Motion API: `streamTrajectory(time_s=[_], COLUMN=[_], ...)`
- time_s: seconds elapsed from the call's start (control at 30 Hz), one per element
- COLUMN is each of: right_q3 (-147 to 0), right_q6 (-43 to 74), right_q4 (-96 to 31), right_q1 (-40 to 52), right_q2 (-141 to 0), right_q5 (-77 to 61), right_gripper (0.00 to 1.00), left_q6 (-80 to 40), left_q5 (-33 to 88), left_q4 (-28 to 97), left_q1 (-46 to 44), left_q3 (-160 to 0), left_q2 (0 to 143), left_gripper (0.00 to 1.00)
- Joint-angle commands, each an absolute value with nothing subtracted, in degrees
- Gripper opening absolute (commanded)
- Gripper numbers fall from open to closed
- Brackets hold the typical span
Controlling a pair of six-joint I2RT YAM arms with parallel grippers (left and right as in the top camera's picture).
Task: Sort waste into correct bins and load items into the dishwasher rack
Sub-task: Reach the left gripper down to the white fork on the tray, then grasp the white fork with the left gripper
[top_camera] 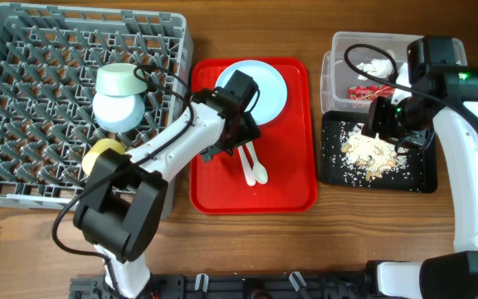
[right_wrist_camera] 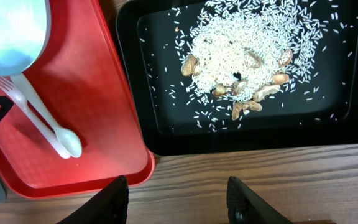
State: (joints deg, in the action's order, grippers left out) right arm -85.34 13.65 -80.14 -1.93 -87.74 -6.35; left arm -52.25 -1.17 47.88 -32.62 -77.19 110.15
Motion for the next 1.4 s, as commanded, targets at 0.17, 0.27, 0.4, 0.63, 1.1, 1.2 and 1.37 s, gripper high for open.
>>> streamTrajectory(time_s=[0.17,0.27,0.4,0.63,1.1,1.2,1.37], right_q3=[-86.6,-86.6,-86.6,-86.6,-86.6,-86.6,-86.6], right_q6=[13.5,13.5,13.5,13.5,13.5,13.5,13.5], right_q4=[-80.3,-80.3,-80.3,-80.3,-80.6,-80.7,-80.7], right_q1=[-2.0,-2.0,-2.0,-2.0,-2.0,-2.0,-2.0], right_q2=[-86.6,-86.6,-86.6,-86.6,-86.6,-86.6,-86.6], right_q5=[-6.0,-6.0,-6.0,-6.0,-6.0,-6.0,-6.0], right_gripper=[0.52,0.52,0.51,0.51,0.51,0.51,0.51], left_q6=[-53.6,-53.6,-52.9,-52.9,-53.0,-53.0,-52.9], left_q5=[-3.7,-4.1,-4.4,-4.6,-4.4,-4.6,-5.3], left_q4=[47.7,47.8,47.8,49.8,48.8,48.8,49.2], left_q1=[-32.6,-32.6,-32.7,-33.5,-38.6,-38.3,-37.5], left_q3=[-76.8,-76.8,-76.8,-76.7,-76.7,-76.7,-76.7], left_q2=[115.2,115.3,115.5,115.6,117.2,118.0,118.1], left_gripper=[0.95,0.9,0.85,0.79,0.73,0.74,0.7])
